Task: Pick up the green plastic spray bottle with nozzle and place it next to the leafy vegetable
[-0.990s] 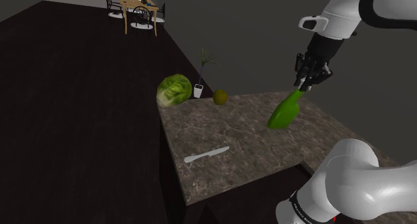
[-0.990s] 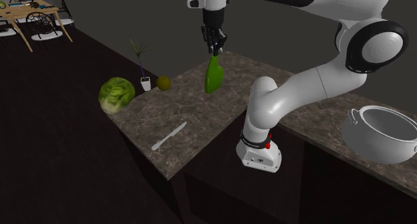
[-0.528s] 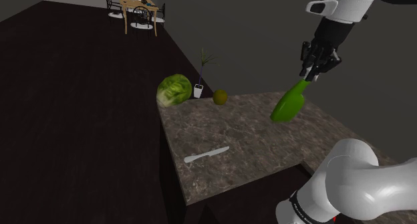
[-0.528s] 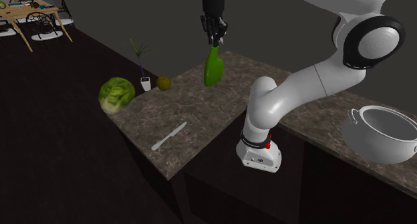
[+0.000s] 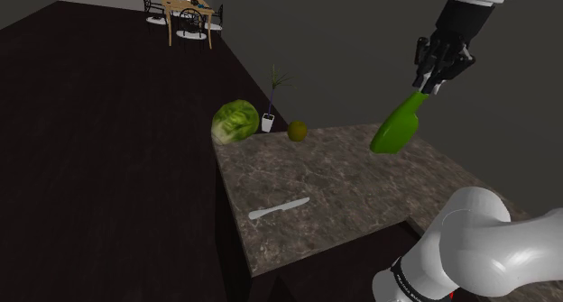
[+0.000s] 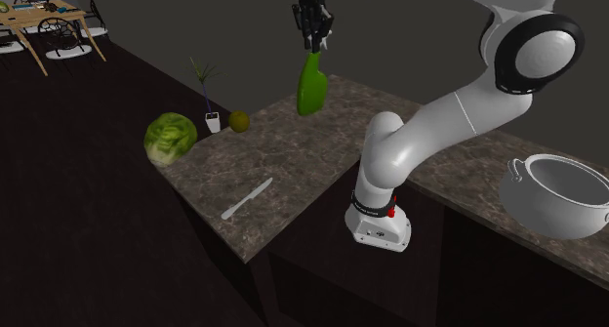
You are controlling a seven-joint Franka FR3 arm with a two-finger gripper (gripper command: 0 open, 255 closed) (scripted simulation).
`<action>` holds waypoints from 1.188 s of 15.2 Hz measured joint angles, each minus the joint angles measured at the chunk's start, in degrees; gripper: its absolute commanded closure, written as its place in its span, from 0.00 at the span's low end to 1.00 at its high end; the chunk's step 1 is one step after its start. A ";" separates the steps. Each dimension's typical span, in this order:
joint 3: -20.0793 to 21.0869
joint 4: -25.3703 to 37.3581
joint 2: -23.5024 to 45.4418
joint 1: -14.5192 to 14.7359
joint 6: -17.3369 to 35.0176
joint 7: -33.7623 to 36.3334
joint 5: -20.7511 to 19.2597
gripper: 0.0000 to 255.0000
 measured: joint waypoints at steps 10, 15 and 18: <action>-0.93 9.72 8.73 0.79 -0.85 -1.00 0.46 1.00; -3.35 13.86 17.61 1.66 4.08 -2.02 0.89 1.00; -4.84 17.17 23.51 2.13 6.78 -2.83 1.60 1.00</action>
